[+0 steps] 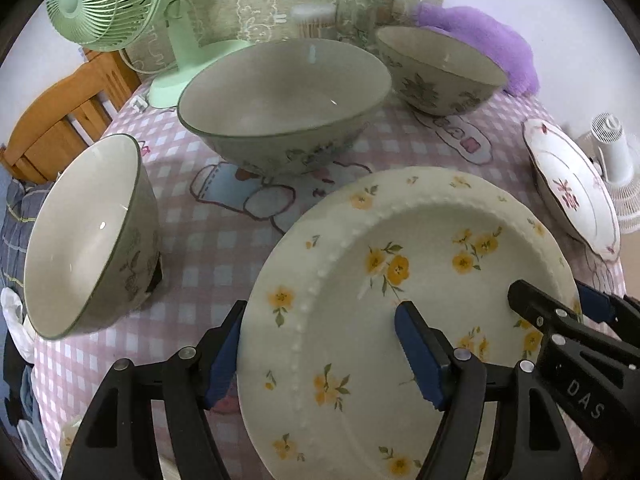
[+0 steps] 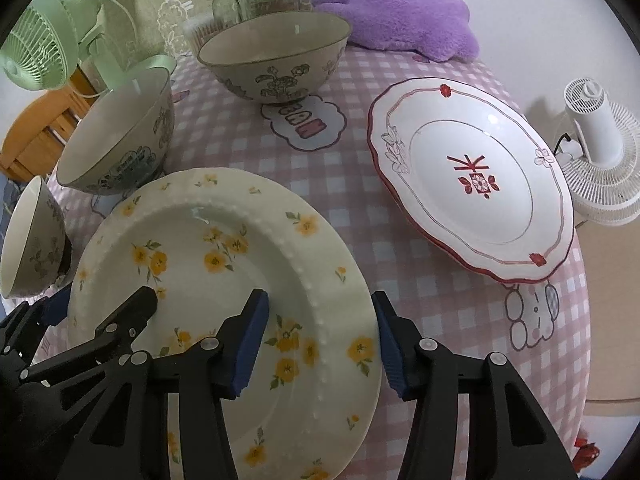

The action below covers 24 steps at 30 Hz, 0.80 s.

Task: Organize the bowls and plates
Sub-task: 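Grasp the beaded rim of the deep yellow-flower plate with both grippers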

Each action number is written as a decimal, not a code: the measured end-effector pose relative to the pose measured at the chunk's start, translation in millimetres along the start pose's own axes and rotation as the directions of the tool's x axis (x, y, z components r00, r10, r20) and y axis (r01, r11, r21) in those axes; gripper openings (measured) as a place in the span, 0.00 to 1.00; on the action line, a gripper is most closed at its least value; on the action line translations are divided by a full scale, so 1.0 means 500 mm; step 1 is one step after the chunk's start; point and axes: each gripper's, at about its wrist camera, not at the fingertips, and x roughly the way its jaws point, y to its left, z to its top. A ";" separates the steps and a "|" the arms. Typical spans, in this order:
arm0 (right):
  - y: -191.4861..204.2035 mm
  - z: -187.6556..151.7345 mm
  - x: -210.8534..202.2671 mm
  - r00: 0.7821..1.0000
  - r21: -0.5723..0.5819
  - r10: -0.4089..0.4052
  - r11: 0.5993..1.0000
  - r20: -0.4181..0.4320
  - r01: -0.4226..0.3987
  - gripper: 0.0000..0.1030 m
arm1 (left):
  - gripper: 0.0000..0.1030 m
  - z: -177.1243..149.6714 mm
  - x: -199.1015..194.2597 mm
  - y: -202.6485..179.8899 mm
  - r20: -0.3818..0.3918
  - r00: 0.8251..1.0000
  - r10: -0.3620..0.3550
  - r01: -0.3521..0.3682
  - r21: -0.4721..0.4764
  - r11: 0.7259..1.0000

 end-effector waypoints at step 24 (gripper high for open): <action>-0.033 -0.117 -0.046 0.998 0.015 -0.018 1.000 -0.059 0.019 0.61 | 0.71 -0.094 -0.038 -0.034 -0.060 0.996 -0.061 0.063 0.036 0.997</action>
